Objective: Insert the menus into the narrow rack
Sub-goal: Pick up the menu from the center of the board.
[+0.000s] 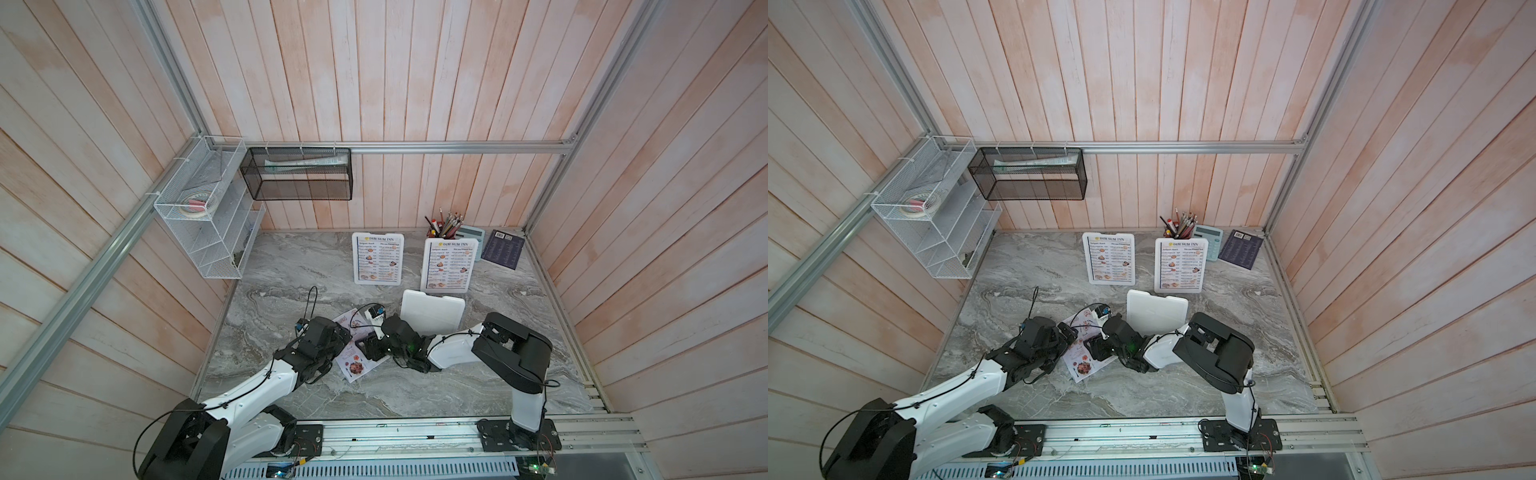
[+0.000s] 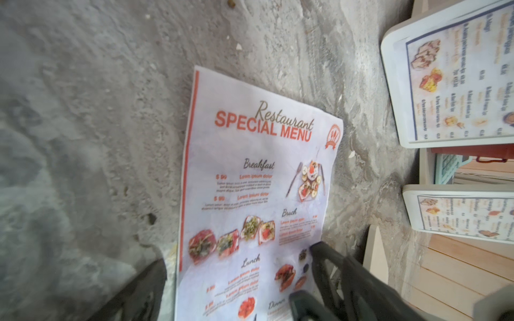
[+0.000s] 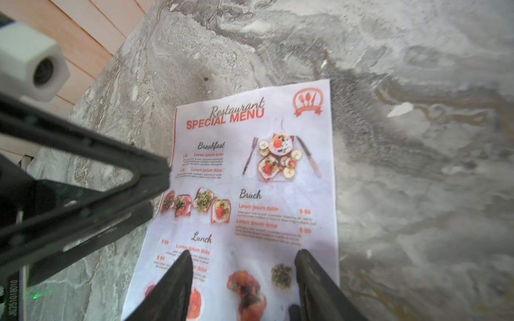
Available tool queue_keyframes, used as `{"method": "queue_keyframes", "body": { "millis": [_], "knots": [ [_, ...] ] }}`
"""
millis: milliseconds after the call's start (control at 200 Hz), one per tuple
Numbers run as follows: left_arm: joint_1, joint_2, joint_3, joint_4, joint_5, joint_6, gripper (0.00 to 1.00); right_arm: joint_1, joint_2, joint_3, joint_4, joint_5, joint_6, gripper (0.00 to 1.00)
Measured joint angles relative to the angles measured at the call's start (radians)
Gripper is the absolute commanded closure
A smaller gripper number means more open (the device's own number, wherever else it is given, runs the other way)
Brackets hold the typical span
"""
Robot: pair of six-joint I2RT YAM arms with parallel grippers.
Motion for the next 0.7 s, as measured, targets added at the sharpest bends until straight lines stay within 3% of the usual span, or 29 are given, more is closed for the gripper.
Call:
{"method": "queue_keyframes", "body": {
  "millis": [175, 330, 695],
  "knots": [
    [0.000, -0.091, -0.031, -0.074, 0.011, 0.000, 0.00, -0.032, -0.023, 0.002, 0.002, 0.016, 0.000, 0.39],
    [0.002, -0.115, -0.072, -0.006, 0.044, 0.008, 0.00, -0.037, 0.006, 0.018, 0.000, 0.014, 0.002, 0.40],
    [0.007, 0.119, -0.036, 0.284, 0.128, 0.041, 0.00, -0.021, 0.062, 0.051, 0.013, -0.008, 0.011, 0.40]
  ]
}}
